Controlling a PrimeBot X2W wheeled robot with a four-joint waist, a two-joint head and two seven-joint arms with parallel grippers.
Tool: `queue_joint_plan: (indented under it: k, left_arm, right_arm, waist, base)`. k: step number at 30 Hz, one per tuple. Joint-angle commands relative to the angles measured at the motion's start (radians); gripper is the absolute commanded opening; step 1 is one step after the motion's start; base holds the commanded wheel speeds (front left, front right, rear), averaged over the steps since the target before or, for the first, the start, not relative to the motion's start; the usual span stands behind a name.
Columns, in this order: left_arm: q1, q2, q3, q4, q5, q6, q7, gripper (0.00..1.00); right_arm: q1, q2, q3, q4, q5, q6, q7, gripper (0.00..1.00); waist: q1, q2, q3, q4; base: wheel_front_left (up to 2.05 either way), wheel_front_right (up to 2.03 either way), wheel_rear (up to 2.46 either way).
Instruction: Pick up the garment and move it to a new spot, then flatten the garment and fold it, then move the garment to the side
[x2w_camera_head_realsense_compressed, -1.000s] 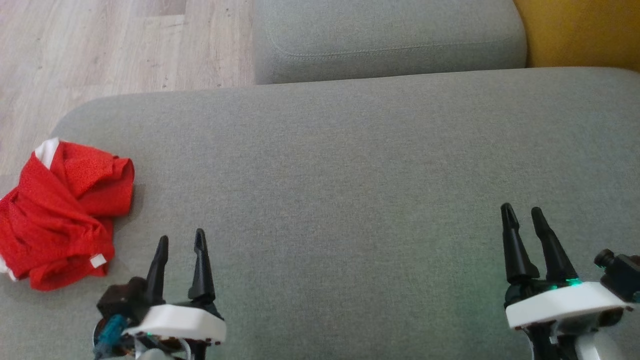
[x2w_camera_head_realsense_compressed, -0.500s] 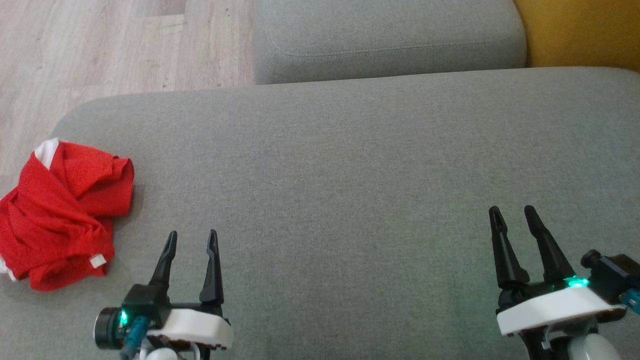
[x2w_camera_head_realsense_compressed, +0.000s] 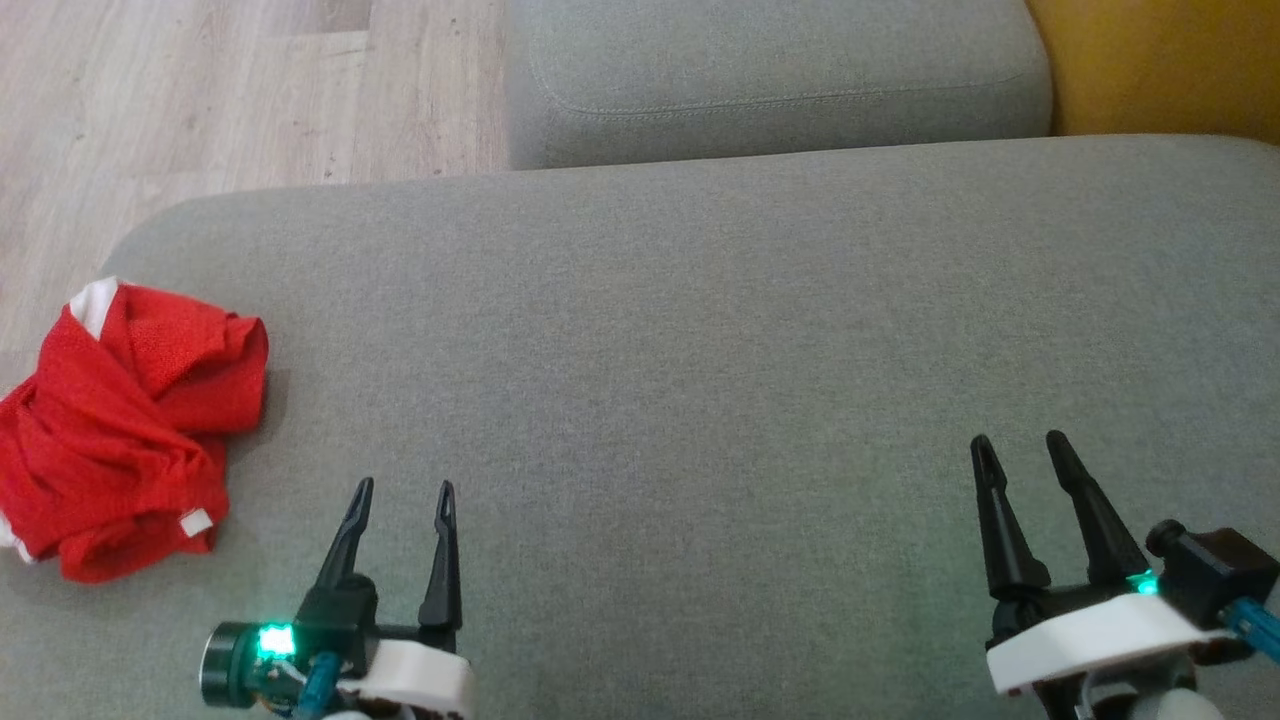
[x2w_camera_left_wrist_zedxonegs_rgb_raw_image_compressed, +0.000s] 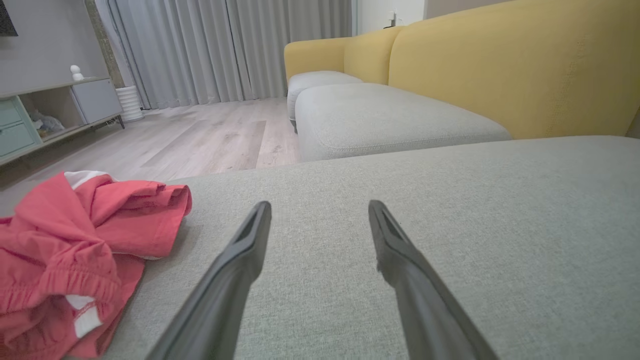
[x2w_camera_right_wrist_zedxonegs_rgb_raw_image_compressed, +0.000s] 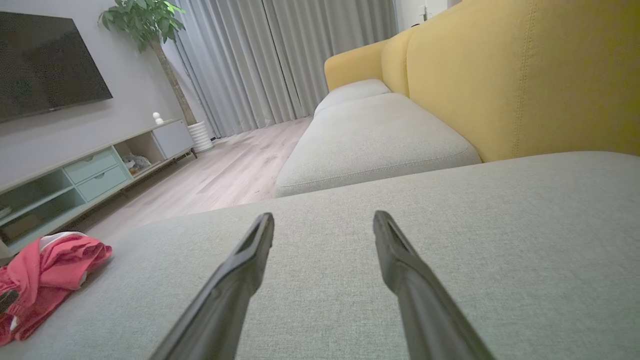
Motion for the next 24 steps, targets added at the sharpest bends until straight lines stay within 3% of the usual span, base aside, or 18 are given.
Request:
queue_joint_plan:
  k: [1, 24]
  left_arm:
    - [-0.054, 0.005, 0.023, -0.016, 0.032, 0.013, -0.021, 1.00]
    - [-0.064, -0.007, 0.021, 0.046, -0.010, 0.012, -0.021, 1.00]
  right_arm:
    - [-0.018, -0.007, 0.016, -0.046, -0.034, -0.001, 0.001, 1.00]
    - [-0.011, 0.014, -0.005, -0.042, -0.050, -0.001, 0.026, 1.00]
  waist:
    - [0.0000, 0.0000, 0.001, 0.000]
    - [0.0000, 0.0000, 0.003, 0.006]
  base:
    - [0.00, 0.00, 0.00]
    - [0.00, 0.00, 0.00]
